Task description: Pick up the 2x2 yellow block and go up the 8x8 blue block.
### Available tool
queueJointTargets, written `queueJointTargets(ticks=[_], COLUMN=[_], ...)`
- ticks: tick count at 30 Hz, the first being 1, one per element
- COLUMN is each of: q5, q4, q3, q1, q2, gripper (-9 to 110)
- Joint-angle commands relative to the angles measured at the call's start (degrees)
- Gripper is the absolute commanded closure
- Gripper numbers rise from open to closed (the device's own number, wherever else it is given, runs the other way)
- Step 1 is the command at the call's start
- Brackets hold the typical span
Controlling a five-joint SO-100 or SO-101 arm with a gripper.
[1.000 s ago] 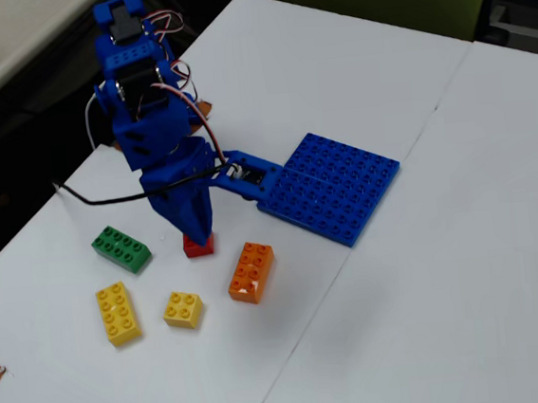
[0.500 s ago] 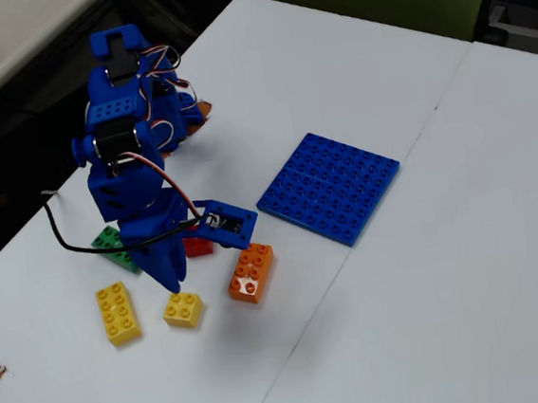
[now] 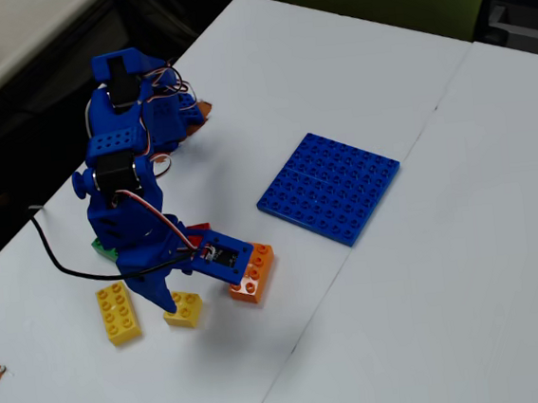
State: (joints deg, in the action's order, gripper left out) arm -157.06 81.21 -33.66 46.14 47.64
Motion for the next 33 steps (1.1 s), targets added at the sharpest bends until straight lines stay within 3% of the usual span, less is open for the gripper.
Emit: queueJointTargets(ticks=[1, 29, 33], q5=[0.4, -1.2, -1.0], q4=[0.4, 1.6, 1.7], q3=[2.8, 12.6, 12.7], q1=[1.1, 1.8, 1.8], q2=[0.2, -12.7, -13.0], gripper=[75, 72, 80])
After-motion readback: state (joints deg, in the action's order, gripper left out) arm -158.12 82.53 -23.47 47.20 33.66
